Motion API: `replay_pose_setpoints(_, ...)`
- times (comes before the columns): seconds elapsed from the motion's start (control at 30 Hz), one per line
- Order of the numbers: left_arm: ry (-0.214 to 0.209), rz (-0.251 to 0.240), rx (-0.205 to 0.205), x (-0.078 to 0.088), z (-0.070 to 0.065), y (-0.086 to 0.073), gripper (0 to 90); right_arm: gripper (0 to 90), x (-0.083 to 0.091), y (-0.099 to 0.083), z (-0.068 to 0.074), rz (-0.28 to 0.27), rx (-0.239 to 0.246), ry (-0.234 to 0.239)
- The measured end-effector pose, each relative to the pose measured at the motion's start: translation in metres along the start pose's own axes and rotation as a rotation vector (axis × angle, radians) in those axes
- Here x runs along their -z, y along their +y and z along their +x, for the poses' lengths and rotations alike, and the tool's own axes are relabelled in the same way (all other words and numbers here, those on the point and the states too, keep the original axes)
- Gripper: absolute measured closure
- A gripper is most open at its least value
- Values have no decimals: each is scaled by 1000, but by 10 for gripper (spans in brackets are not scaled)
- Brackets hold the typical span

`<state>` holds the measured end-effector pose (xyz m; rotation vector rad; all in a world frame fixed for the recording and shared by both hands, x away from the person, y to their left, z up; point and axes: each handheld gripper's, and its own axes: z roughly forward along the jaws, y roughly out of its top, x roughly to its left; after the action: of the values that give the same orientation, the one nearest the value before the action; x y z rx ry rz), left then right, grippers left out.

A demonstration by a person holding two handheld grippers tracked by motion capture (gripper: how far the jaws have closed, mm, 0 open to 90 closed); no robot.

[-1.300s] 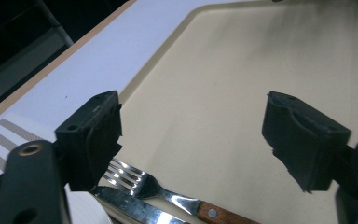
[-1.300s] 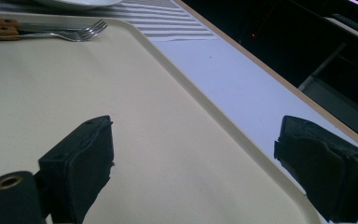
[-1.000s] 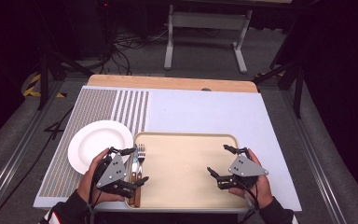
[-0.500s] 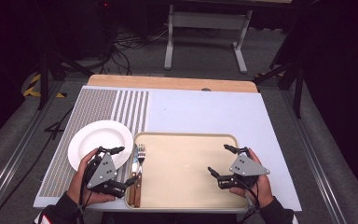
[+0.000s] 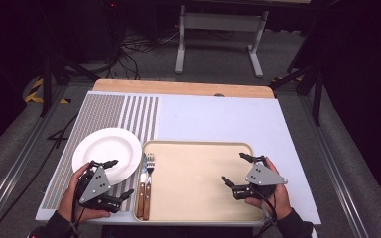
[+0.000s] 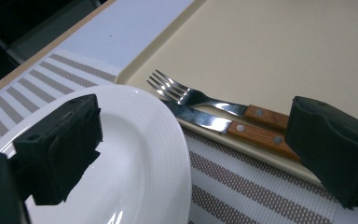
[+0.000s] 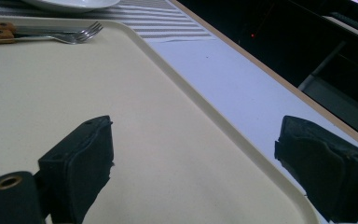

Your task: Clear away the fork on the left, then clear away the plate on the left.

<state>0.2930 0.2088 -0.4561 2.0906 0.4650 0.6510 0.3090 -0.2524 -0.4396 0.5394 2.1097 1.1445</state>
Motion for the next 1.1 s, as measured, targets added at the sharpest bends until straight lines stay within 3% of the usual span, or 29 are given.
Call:
replay_pose_setpoints(0.2, 38, 59, -6, 7, -2, -16, 73, 117, 1, 0, 0, 6, -6, -10)
replay_pose_setpoints(0.4, 58, 78, 4, 13, -2, -27, 72, 117, -1, 1, 2, 9, 2, -4)
replay_pose_setpoints(0.67, 118, 182, -33, 15, 3, -46, 87, 117, 1, 0, 5, 2, 5, 2)
replay_pose_setpoints(0.8, 131, 174, -34, 16, 6, -47, 113, 117, 1, -1, 6, 12, 13, 3)
replay_pose_setpoints(0.9, 145, 195, -62, 14, 6, -49, 132, 117, 1, -1, 6, 13, 8, -1)
replay_pose_setpoints(0.93, 160, 225, -91, 11, 6, -51, 132, 117, 1, -1, 6, 12, 11, 0)
replay_pose_setpoints(1.0, 168, 224, -91, 11, 8, -53, 133, 117, 1, 0, 8, 15, 18, -2)
replay_pose_setpoints(1.1, 212, 231, -124, 10, 10, -54, 159, 117, 0, -1, 8, 18, 19, 1)
